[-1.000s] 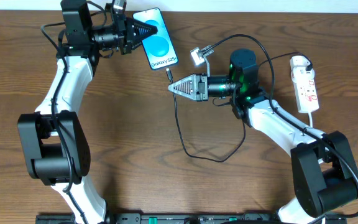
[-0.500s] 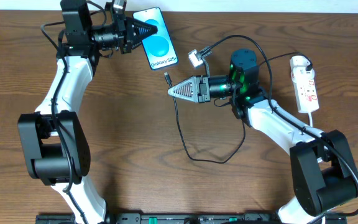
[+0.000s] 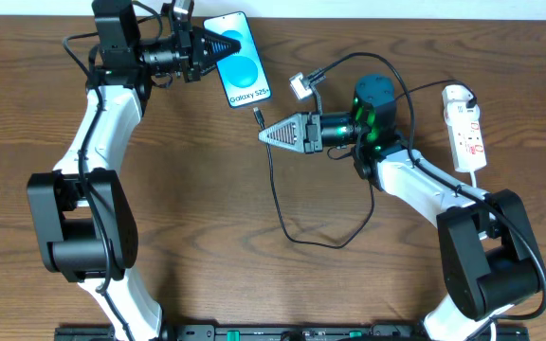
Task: Plug charger to phone and switch on socket
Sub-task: 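Raise the connector with the right gripper toward the phone's bottom port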
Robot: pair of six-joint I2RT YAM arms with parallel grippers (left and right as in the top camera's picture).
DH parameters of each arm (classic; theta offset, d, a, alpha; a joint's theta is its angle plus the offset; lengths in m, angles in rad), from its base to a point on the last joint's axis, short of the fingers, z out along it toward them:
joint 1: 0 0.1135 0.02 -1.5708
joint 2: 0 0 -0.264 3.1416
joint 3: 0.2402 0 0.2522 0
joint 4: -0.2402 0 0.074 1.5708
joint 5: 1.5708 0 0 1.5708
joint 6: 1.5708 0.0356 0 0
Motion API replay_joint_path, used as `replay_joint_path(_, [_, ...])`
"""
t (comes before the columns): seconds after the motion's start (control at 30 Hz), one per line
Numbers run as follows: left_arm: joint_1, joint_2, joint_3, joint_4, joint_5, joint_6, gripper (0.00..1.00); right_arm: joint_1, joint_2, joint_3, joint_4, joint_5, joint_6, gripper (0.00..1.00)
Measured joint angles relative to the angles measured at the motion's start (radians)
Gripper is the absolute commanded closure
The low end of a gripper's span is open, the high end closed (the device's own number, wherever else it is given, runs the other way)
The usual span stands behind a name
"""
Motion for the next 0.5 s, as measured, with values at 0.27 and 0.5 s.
replay_joint_path(0.27, [0.000,0.000,0.000,0.000,0.000,0.002,0.92,0.000,0.000,0.000,0.004,0.006,0.012,0.99])
replay_joint_path(0.5, [-0.010,0.000,0.000,0.000,0.000,0.002,0.92,0.000,0.000,0.000,0.004,0.022,0.012,0.99])
